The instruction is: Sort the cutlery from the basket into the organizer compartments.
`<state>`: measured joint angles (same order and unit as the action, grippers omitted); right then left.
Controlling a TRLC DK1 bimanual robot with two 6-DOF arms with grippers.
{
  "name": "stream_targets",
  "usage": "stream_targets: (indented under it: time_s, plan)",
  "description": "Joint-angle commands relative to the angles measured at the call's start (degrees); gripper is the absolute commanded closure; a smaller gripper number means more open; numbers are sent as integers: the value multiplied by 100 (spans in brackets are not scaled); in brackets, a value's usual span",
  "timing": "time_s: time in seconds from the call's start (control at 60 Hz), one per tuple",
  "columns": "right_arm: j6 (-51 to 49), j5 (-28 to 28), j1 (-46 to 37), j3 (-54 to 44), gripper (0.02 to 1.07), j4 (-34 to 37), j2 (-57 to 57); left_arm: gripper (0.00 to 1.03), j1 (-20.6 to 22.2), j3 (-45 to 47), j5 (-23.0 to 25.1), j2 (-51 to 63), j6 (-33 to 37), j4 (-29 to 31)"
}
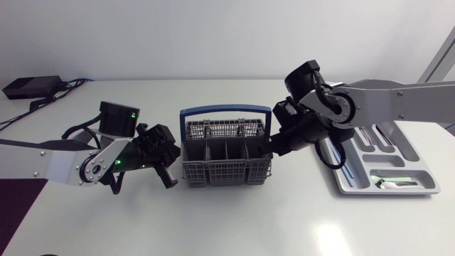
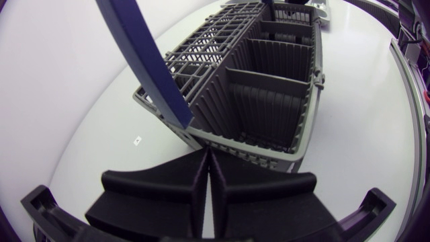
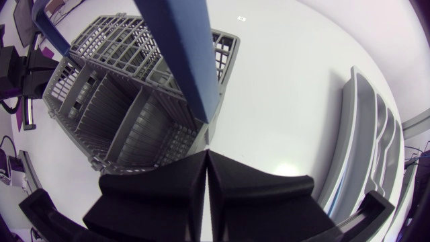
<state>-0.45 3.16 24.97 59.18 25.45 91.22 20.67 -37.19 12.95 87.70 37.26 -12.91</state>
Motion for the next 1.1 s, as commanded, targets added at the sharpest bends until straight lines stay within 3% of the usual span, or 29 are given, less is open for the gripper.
stream_targets:
  time_s: [0.0,0.55,0.9,1.0,1.083]
  plan:
    - [62,80,78,112,101,-93,133,100,34,-227,138,107,-69,-142]
    - [-17,-272,-326,-495,100,-243,-280,100,-555,133,155,-201,10,-133]
    - [-316,-571,-731,-917,95,-322,-1203,100,-959,599,164,-1493,-122,174]
    - [-403,-659,-783,-1040,86,-295,-1493,98,-1047,713,164,-2055,-236,368]
    - [-447,-729,-801,-1137,79,-295,-1678,90,-1100,792,164,-2433,-324,473]
